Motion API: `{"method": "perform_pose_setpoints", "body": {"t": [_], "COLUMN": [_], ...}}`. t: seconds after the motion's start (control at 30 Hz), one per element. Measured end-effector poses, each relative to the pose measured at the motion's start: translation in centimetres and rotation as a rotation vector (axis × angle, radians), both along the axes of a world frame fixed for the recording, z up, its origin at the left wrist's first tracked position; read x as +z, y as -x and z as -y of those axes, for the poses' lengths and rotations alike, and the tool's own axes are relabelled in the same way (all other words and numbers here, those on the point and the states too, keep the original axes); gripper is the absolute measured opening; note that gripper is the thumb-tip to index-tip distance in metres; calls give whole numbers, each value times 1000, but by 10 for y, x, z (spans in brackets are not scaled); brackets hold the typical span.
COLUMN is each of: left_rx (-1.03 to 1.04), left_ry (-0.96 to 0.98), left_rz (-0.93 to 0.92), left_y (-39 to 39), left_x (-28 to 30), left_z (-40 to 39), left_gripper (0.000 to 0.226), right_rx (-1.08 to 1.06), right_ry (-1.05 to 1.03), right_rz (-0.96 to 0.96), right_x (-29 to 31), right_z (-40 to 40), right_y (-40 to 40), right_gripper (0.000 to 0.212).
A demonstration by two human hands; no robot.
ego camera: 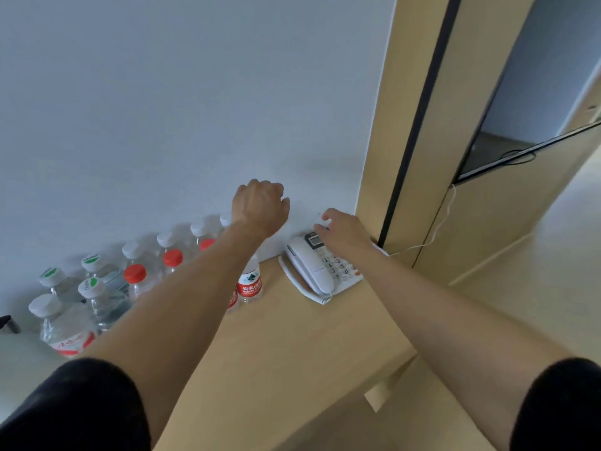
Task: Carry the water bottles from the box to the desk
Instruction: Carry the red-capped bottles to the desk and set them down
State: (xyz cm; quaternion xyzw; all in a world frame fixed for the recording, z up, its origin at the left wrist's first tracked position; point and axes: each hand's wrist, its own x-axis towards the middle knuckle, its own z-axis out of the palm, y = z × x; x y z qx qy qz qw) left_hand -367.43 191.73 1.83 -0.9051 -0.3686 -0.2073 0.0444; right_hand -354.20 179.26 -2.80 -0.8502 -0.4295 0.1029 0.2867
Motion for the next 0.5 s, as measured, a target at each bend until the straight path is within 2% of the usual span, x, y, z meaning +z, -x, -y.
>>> {"method": "perform_pose_setpoints", "body": {"t": [0.23,0.43,0.5], "left_rx": [-260,-488,-547], "left_ry": [49,77,115], "left_rz": [-76,-199,-226], "left_y": [-89,-155,-176], "left_x": [-9,-9,-10], "left_z": [80,168,198], "left_gripper": [34,25,29], "right_rx": [-276,-472,-515], "right_ry": [101,182,172], "right_rz": [77,61,45], "right_x": [7,11,10], "right_z": [103,196,230], "right_y": [-47,-89,-101], "right_gripper": [26,35,41]}}
